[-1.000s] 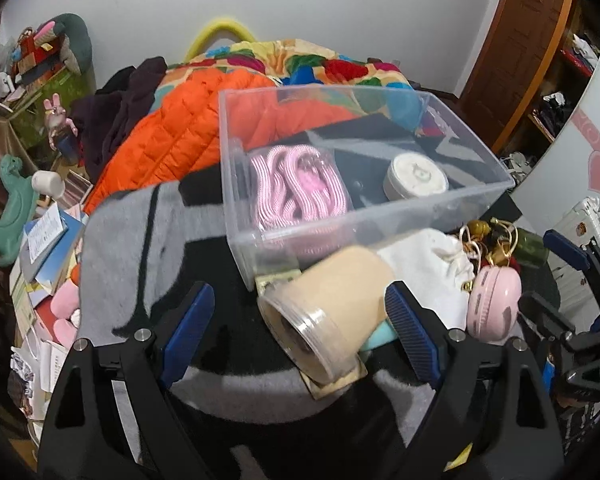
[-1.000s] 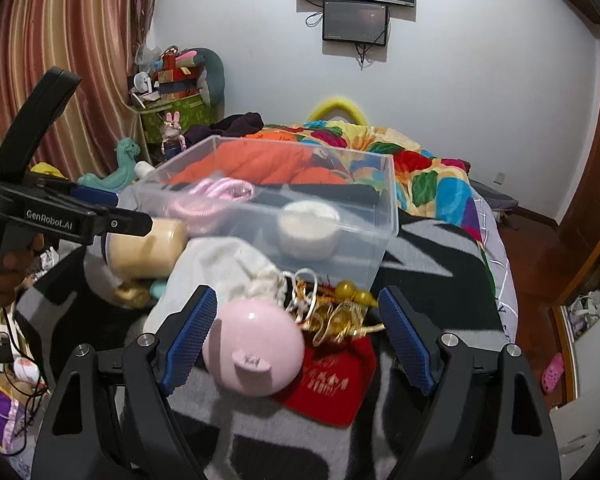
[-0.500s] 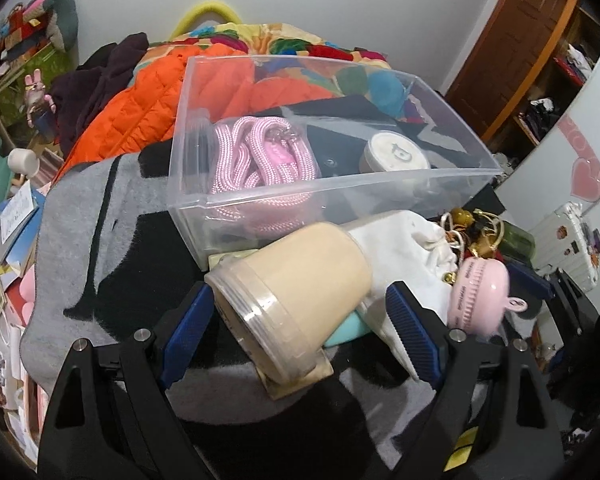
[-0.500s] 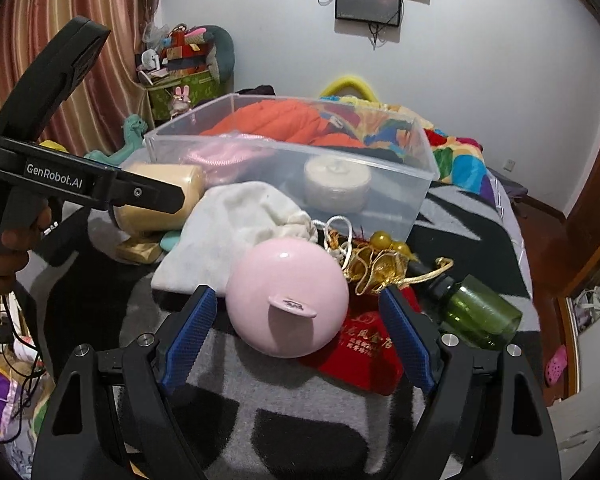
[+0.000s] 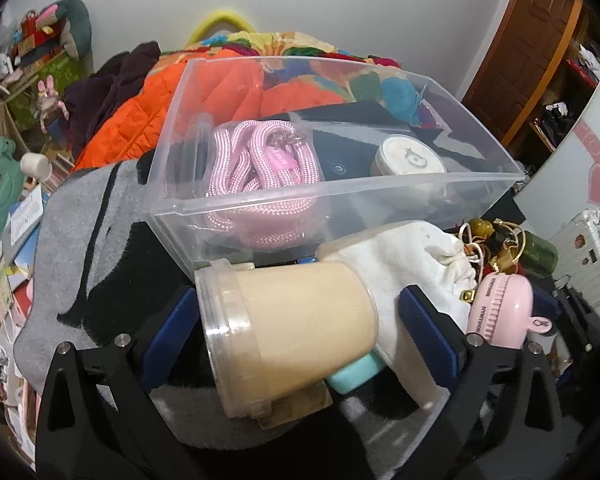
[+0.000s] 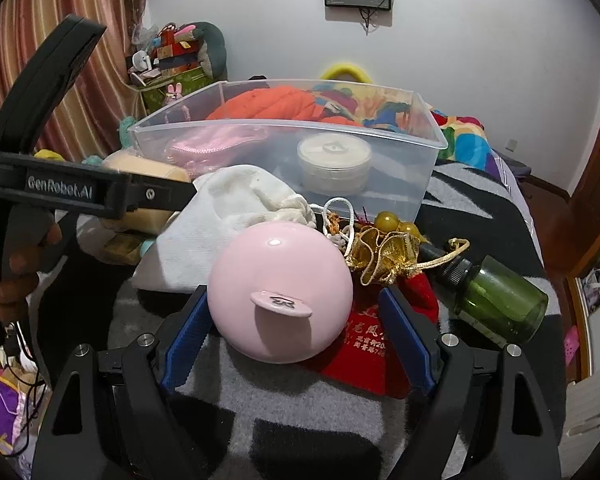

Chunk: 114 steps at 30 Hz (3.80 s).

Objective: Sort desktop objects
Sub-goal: 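Grasp the beige cylindrical jar with the left tool while the right tool grasps the pink round container, then carry the beige jar and pink container into the clear box and open both tools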

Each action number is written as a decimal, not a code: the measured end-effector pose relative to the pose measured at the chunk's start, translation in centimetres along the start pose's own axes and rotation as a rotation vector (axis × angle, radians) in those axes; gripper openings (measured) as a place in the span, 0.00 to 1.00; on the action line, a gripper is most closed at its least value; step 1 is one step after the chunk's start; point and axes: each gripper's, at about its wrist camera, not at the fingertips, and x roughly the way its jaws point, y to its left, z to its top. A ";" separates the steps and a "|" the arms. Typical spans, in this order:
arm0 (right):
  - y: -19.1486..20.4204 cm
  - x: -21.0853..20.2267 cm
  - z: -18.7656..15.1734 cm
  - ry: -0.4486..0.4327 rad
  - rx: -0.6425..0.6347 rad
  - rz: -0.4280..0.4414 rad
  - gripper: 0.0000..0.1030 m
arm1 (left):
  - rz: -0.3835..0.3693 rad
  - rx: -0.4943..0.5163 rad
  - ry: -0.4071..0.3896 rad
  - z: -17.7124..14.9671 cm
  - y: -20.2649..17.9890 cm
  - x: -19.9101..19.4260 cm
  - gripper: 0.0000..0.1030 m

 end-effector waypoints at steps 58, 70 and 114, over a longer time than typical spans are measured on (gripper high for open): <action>-4.0 -4.9 8.9 -0.232 0.040 -0.001 0.59 | -0.026 -0.020 -0.421 0.9 1.6 -10.9 0.65; -5.1 -1.9 11.7 -0.209 0.097 -0.004 0.59 | -0.083 -0.115 -0.402 4.7 2.6 -7.3 0.65; -3.6 2.3 9.4 -0.142 0.028 -0.106 0.66 | -0.125 -0.046 -0.260 3.9 1.1 -3.0 0.66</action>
